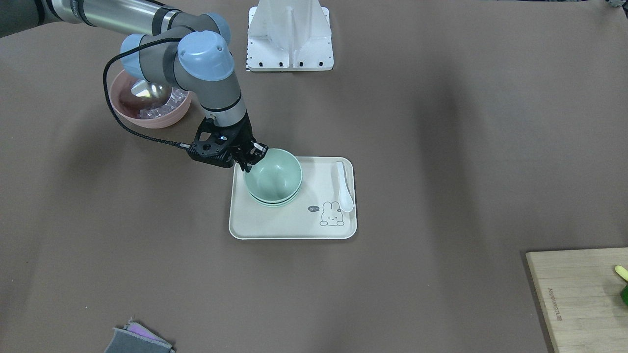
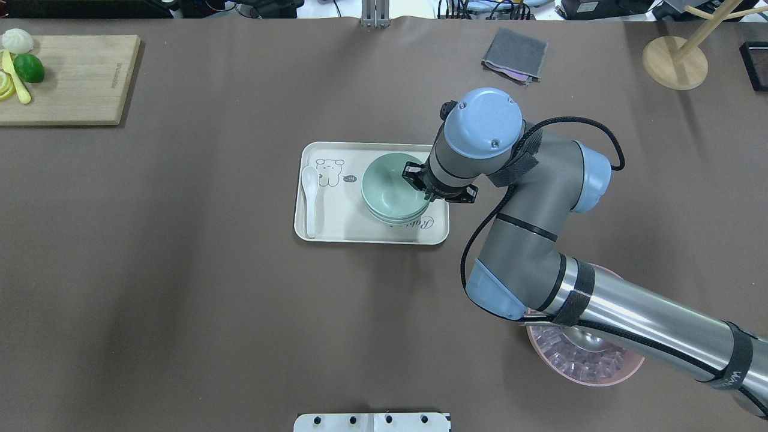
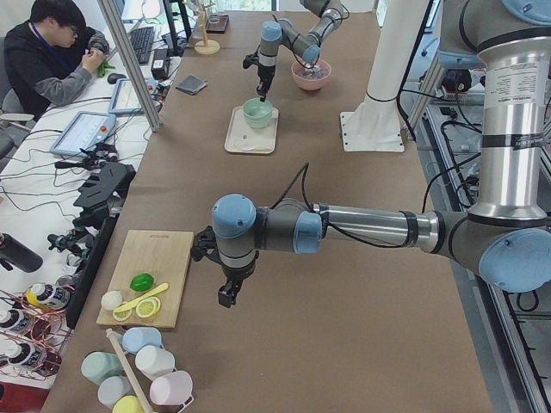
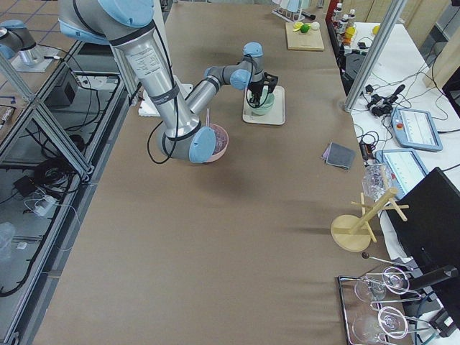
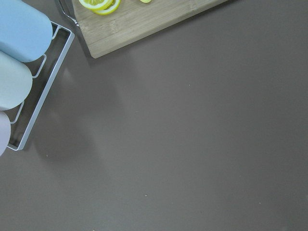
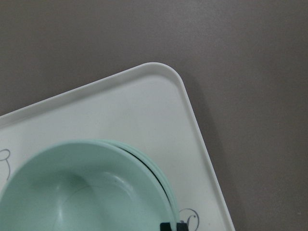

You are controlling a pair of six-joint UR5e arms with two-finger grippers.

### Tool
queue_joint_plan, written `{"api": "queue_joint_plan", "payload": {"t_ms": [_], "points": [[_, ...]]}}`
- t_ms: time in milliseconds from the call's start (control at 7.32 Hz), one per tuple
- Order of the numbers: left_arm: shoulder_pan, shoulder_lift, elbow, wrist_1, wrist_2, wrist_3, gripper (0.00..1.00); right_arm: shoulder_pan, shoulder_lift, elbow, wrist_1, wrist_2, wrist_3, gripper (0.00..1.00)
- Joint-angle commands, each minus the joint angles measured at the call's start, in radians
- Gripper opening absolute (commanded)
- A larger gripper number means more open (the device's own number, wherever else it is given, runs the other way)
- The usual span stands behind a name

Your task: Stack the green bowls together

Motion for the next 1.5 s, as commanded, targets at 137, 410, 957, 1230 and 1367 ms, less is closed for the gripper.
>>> {"api": "queue_joint_plan", "payload": {"t_ms": [137, 410, 957, 1230, 1367], "points": [[-0.001, 0.0, 0.0, 0.0, 0.0, 0.0, 0.99, -0.001, 0.001, -0.001, 0.002, -0.001, 0.0, 0.0], [-0.001, 0.0, -0.002, 0.0, 0.0, 0.0, 0.99, -0.002, -0.002, 0.005, 0.003, -0.01, -0.015, 0.85], [-0.001, 0.002, 0.0, 0.0, 0.0, 0.0, 0.99, -0.016, 0.003, 0.01, 0.003, -0.076, -0.042, 1.0], [-0.001, 0.002, 0.0, 0.0, 0.0, 0.0, 0.99, -0.016, 0.0, 0.008, 0.002, -0.076, -0.042, 1.0], [-0.001, 0.002, 0.0, 0.0, 0.0, 0.0, 0.99, 0.004, -0.002, 0.008, -0.001, -0.068, -0.045, 1.0]]}}
